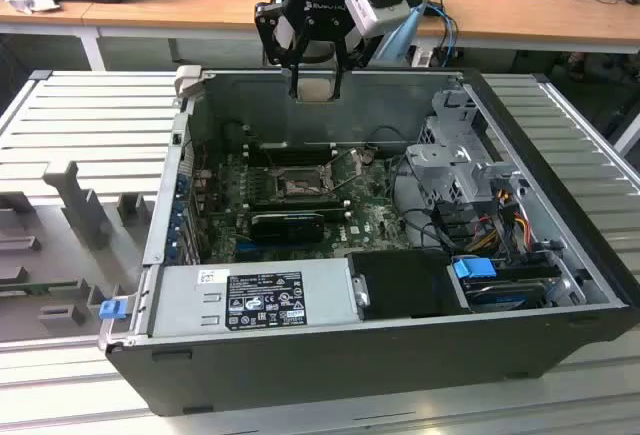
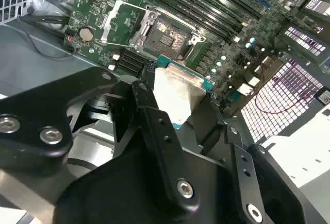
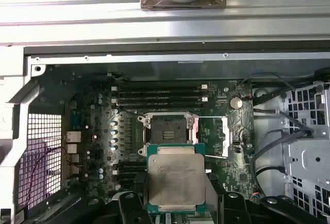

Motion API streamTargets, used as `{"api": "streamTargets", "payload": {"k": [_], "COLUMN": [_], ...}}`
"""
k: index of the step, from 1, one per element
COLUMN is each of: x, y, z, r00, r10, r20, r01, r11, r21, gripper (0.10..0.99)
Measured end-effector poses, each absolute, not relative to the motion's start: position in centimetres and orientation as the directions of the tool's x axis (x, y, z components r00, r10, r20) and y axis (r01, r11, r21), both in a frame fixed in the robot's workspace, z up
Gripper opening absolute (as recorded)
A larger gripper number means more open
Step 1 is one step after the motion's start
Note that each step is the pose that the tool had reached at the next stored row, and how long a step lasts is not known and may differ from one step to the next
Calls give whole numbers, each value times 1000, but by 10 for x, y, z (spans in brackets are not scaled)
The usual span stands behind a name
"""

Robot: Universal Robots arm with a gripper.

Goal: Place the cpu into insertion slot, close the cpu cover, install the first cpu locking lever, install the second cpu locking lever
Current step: 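Place the cpu into insertion slot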

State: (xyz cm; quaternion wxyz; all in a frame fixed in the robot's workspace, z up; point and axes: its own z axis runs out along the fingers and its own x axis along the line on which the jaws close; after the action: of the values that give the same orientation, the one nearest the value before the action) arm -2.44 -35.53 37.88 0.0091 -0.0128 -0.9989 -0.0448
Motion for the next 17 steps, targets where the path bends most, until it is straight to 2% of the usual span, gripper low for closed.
{"api": "streamTargets", "payload": {"k": [8, 17], "x": [-24, -24], "y": [-355, -355], "z": [378, 377], "r00": [-994, -943], "r10": [110, 333], "r20": [19, 19], "r01": [111, 334], "r11": [990, 938], "r21": [89, 89], "gripper": [529, 529]}}
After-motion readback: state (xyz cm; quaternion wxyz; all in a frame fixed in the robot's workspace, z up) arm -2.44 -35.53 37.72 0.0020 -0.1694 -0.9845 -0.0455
